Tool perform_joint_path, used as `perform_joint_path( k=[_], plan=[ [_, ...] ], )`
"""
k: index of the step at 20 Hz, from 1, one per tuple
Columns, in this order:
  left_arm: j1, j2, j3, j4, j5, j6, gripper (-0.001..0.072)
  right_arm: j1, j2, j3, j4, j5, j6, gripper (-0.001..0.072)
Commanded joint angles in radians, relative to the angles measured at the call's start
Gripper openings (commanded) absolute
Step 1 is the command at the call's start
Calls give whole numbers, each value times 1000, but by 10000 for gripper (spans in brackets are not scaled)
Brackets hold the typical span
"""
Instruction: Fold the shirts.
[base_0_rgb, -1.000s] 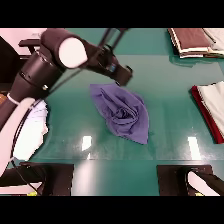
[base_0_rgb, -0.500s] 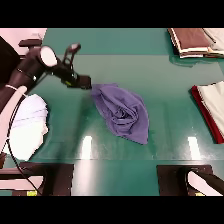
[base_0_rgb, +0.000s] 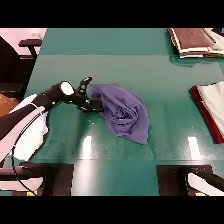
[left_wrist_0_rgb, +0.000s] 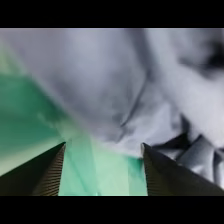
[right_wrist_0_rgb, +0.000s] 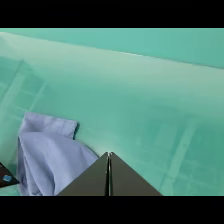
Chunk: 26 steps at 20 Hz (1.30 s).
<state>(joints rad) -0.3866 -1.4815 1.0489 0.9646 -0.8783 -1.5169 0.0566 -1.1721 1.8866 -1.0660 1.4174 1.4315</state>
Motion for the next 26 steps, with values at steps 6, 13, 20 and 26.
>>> perform_joint_path(
  k=[6, 13, 20, 26],
  plan=[
    [-50, -19, 11, -30, 73, -2, 25, 5, 21, -7, -8, 28, 0, 14],
    [70, -17, 215, -24, -81, 35, 27, -71, 217, -680, -7, 39, 2, 47],
    [68, -19, 224, -21, -71, 37, 27, 128, 203, -1432, 329, -337, -60, 440],
    [69, -19, 224, 14, -77, 36, 27, 346, -26, -1354, 349, -502, -64, 163]
  ],
)
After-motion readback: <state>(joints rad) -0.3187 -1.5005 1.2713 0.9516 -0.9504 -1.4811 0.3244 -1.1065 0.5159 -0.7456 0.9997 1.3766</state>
